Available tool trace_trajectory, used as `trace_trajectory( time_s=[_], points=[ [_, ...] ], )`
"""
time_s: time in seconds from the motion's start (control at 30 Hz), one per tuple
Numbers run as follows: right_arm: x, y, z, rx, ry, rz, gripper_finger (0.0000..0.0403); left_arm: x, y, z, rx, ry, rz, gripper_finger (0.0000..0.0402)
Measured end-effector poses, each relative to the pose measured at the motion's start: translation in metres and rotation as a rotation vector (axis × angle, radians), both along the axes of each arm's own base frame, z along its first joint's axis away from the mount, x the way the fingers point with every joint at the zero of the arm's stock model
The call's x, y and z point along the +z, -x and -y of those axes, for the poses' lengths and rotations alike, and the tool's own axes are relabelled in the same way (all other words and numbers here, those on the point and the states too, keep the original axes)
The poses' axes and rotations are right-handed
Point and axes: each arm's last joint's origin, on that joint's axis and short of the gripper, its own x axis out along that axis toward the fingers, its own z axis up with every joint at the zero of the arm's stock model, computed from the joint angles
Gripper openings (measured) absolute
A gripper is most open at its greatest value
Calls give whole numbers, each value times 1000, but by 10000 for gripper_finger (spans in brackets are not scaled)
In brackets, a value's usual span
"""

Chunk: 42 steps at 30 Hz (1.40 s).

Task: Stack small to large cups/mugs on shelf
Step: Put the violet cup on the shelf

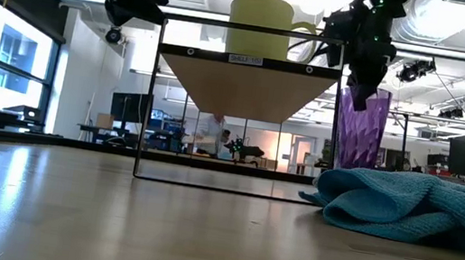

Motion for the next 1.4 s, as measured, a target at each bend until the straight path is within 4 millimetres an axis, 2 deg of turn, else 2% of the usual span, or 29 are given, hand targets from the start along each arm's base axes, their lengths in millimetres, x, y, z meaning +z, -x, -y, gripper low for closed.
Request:
trace_trajectory(
  time_s=[0.4, 0.77, 1.4],
  points=[
    [0, -4, 1, 0, 34, 14, 0, 0, 0, 0, 2, 3, 1, 184],
    [-15, -10, 7, 30, -11, -36, 0, 0, 0, 0, 2, 3, 1, 184],
    [-15, -12, 9, 5, -6, -9, 0, 0, 0, 0, 2, 4, -2, 184]
  ],
)
